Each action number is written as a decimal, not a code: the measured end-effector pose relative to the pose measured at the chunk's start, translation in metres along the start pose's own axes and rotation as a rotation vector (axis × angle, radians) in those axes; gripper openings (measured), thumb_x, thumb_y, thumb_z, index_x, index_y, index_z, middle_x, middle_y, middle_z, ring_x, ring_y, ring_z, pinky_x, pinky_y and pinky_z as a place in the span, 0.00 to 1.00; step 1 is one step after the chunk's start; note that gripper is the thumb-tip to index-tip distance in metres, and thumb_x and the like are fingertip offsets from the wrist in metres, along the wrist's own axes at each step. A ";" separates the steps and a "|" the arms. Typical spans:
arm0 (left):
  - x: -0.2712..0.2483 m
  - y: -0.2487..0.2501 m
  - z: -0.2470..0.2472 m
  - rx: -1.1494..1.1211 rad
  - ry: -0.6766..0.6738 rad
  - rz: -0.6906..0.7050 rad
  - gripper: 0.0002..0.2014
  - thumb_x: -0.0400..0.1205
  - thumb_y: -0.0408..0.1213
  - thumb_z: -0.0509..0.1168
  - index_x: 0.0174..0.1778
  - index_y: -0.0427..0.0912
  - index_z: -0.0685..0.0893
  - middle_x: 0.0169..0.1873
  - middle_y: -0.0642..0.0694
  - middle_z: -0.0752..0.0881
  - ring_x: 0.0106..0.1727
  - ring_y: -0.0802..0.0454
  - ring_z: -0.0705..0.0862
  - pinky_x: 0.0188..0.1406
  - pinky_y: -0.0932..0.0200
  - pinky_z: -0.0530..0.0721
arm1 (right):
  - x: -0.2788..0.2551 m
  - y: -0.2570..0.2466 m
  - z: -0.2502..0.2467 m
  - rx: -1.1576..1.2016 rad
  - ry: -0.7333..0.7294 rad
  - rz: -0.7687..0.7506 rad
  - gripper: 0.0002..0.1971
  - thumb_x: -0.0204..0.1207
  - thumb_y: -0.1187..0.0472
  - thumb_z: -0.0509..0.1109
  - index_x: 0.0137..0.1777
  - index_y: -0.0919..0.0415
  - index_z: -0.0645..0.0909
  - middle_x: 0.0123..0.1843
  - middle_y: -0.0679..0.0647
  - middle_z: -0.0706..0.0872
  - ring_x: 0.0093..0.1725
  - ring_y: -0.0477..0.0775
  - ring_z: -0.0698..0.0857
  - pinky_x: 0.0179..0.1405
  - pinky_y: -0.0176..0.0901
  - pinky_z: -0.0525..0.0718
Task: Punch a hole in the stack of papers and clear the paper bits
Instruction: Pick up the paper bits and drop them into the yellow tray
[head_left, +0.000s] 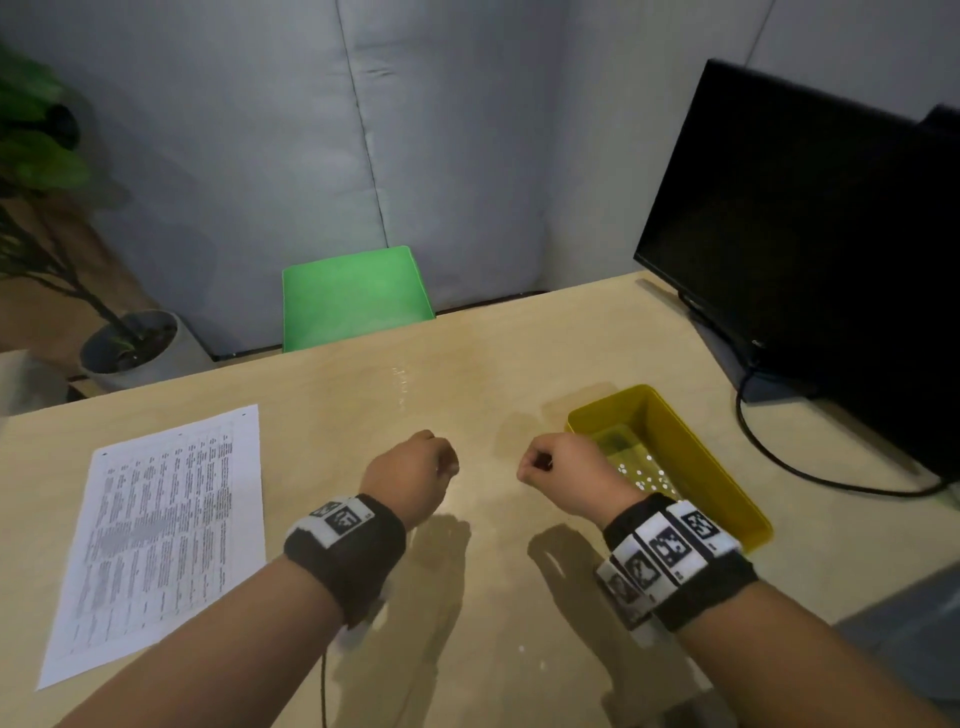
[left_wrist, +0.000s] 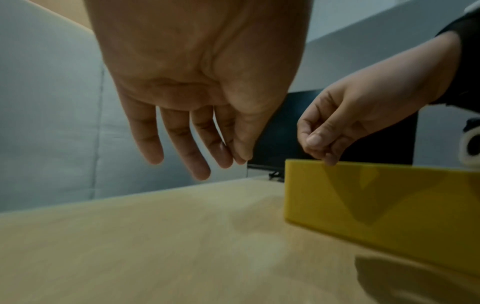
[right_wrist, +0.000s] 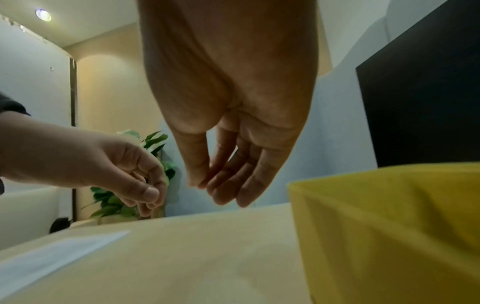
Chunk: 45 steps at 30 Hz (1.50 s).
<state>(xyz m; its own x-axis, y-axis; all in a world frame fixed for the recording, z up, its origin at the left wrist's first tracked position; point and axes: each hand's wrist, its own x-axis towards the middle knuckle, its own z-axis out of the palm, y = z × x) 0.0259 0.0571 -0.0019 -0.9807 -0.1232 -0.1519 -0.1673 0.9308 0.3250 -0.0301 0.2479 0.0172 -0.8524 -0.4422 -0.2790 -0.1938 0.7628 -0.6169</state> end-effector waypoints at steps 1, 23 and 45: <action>0.004 0.012 -0.005 -0.017 0.024 0.033 0.10 0.85 0.44 0.59 0.52 0.51 0.85 0.52 0.51 0.83 0.50 0.49 0.84 0.40 0.59 0.76 | -0.003 0.001 -0.012 0.000 0.015 0.009 0.05 0.78 0.59 0.70 0.47 0.59 0.86 0.41 0.47 0.84 0.44 0.47 0.81 0.40 0.37 0.79; 0.070 0.185 -0.004 0.236 -0.129 0.370 0.13 0.82 0.44 0.58 0.54 0.51 0.86 0.51 0.48 0.86 0.48 0.47 0.84 0.35 0.57 0.72 | -0.038 0.084 -0.140 -0.151 0.055 0.192 0.10 0.80 0.60 0.69 0.56 0.60 0.89 0.54 0.55 0.90 0.57 0.53 0.85 0.56 0.43 0.80; 0.055 0.152 -0.019 0.151 -0.063 0.268 0.19 0.81 0.31 0.56 0.63 0.52 0.80 0.58 0.49 0.84 0.55 0.47 0.84 0.43 0.57 0.80 | -0.036 0.069 -0.127 -0.061 0.089 0.108 0.06 0.76 0.59 0.72 0.49 0.60 0.87 0.49 0.53 0.88 0.52 0.51 0.85 0.55 0.44 0.82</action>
<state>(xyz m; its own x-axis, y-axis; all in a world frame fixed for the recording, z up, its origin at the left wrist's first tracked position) -0.0555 0.1852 0.0564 -0.9788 0.1507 -0.1387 0.1179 0.9684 0.2198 -0.0743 0.3763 0.0787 -0.9090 -0.3144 -0.2737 -0.1252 0.8321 -0.5403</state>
